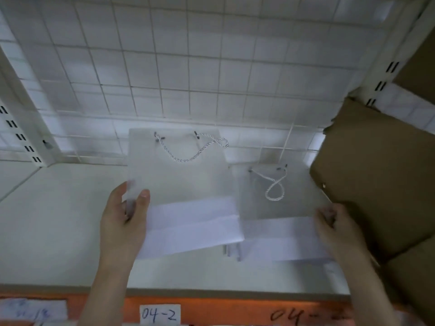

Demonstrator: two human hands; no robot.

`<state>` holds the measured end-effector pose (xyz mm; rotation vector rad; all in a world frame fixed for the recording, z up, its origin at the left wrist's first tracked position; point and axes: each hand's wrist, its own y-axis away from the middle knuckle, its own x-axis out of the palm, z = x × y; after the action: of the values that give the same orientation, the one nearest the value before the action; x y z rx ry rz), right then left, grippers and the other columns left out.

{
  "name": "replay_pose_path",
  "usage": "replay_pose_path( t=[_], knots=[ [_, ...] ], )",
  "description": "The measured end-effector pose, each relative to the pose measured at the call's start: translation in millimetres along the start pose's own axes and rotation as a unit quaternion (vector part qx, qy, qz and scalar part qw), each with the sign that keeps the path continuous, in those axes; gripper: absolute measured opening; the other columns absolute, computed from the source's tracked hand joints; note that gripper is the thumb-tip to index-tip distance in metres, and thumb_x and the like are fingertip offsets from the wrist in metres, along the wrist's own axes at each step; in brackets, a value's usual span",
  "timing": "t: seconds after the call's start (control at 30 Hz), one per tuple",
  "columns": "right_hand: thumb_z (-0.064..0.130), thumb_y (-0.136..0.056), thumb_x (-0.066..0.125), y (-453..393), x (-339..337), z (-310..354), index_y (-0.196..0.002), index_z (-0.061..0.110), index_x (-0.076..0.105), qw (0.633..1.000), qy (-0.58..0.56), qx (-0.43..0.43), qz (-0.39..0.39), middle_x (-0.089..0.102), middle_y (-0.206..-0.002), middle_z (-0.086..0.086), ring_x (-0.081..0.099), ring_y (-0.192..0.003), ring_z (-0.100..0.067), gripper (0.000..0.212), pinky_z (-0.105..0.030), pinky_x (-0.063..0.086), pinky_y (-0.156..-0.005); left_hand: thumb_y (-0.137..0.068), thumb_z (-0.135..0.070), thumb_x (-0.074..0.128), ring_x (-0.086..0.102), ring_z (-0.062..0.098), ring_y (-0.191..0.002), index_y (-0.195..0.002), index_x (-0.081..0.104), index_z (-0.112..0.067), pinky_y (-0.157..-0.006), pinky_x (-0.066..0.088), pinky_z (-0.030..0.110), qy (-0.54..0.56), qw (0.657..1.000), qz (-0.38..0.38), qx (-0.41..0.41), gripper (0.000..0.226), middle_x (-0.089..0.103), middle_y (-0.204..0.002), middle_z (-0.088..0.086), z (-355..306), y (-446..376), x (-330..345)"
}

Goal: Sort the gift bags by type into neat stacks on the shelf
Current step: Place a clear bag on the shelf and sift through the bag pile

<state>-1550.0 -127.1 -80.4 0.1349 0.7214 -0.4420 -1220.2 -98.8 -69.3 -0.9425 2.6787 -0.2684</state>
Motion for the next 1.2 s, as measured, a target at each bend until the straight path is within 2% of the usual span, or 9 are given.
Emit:
replay_pose_path(
  t=[0.2, 0.4, 0.53, 0.7, 0.83, 0.9, 1.0, 1.13, 1.2],
  knots=[
    [0.037, -0.089, 0.052, -2.3, 2.1, -7.1, -0.081, 0.007, 0.054, 0.988, 0.141, -0.047, 0.045, 0.053, -0.07, -0.003, 0.052, -0.072, -0.026, 0.031, -0.029, 0.032, -0.059, -0.09, -0.025, 0.055, 0.041, 0.016, -0.056, -0.121, 0.052, -0.021, -0.058, 0.037, 0.022, -0.016, 0.999, -0.026, -0.02, 0.031, 0.043, -0.067, 0.011, -2.4, 22.7, 11.0],
    [0.04, -0.09, 0.047, -11.8, 3.0, -6.9, -0.083, 0.01, 0.049, 0.984, 0.154, -0.057, 0.062, 0.053, -0.075, -0.005, 0.048, -0.072, -0.025, 0.031, -0.03, 0.035, -0.061, -0.091, -0.026, 0.054, 0.044, 0.02, -0.058, -0.117, 0.051, -0.028, -0.055, 0.039, 0.018, -0.011, 1.0, -0.015, -0.021, 0.026, 0.047, -0.072, 0.015, -18.2, 35.1, 20.2],
    [0.037, -0.094, 0.042, -22.7, -9.9, -15.2, -0.091, 0.003, 0.055, 0.983, 0.161, -0.078, 0.035, 0.062, -0.086, -0.014, 0.056, -0.08, -0.029, 0.036, -0.033, 0.045, -0.069, -0.09, -0.025, 0.055, 0.043, 0.013, -0.056, -0.111, 0.051, -0.029, -0.054, 0.039, 0.016, -0.006, 0.999, 0.025, -0.024, 0.021, 0.048, -0.073, 0.011, -27.8, 42.4, 49.7],
    [0.03, -0.093, 0.045, -25.8, -30.1, -20.3, -0.092, 0.01, 0.06, 0.983, 0.152, -0.1, -0.034, 0.062, -0.091, -0.009, 0.045, -0.072, -0.02, 0.026, -0.026, 0.028, -0.061, -0.089, -0.022, 0.059, 0.043, 0.0, -0.045, -0.117, 0.055, -0.013, -0.052, 0.036, 0.009, -0.029, 0.996, 0.081, -0.005, 0.03, 0.038, -0.058, -0.001, -30.7, 52.4, 103.8],
    [0.03, -0.091, 0.047, -27.5, -23.2, -25.4, -0.088, 0.016, 0.06, 0.981, 0.156, -0.106, -0.045, 0.062, -0.09, -0.007, 0.054, -0.077, -0.023, 0.02, -0.028, 0.037, -0.063, -0.09, -0.018, 0.056, 0.049, 0.001, -0.049, -0.117, 0.057, -0.004, -0.055, 0.035, 0.013, -0.083, 0.993, 0.083, 0.03, 0.03, 0.04, -0.052, -0.004, -32.7, 63.3, 129.5],
    [0.031, -0.089, 0.049, -29.3, -18.3, -30.5, -0.084, 0.017, 0.061, 0.979, 0.167, -0.107, -0.048, 0.062, -0.087, -0.006, 0.057, -0.078, -0.024, 0.019, -0.028, 0.043, -0.063, -0.09, -0.017, 0.057, 0.057, 0.01, -0.065, -0.121, 0.054, 0.002, -0.065, 0.036, 0.02, -0.132, 0.986, 0.082, 0.059, 0.036, 0.054, -0.06, 0.003, -29.6, 67.4, 135.5],
    [0.029, -0.087, 0.051, -28.4, -15.0, -31.2, -0.082, 0.015, 0.061, 0.978, 0.168, -0.113, -0.046, 0.062, -0.086, -0.009, 0.058, -0.077, -0.028, 0.018, -0.03, 0.045, -0.065, -0.089, -0.023, 0.057, 0.052, 0.035, -0.102, -0.128, 0.047, 0.002, -0.089, 0.037, 0.034, -0.244, 0.96, 0.114, 0.071, 0.048, 0.059, -0.104, 0.02, -17.3, 68.5, 140.6],
    [0.015, -0.089, 0.05, -23.6, -11.1, -14.4, -0.087, 0.001, 0.058, 0.98, 0.14, -0.136, -0.042, 0.057, -0.082, -0.015, 0.055, -0.083, -0.034, 0.016, -0.029, 0.026, -0.062, -0.091, -0.034, 0.051, 0.046, 0.031, -0.105, -0.122, 0.051, -0.004, -0.09, 0.032, 0.029, -0.303, 0.936, 0.154, 0.086, 0.043, 0.051, -0.112, 0.015, -10.0, 64.8, 139.4],
    [0.015, -0.09, 0.049, -19.9, -5.3, -1.6, -0.092, 0.0, 0.058, 0.978, 0.129, -0.158, -0.04, 0.059, -0.086, -0.017, 0.056, -0.085, -0.036, 0.017, -0.031, 0.027, -0.063, -0.092, -0.038, 0.048, 0.047, 0.028, -0.104, -0.123, 0.051, -0.006, -0.088, 0.034, 0.028, -0.287, 0.939, 0.166, 0.09, 0.045, 0.052, -0.112, 0.012, -10.2, 59.8, 133.2]
  ],
)
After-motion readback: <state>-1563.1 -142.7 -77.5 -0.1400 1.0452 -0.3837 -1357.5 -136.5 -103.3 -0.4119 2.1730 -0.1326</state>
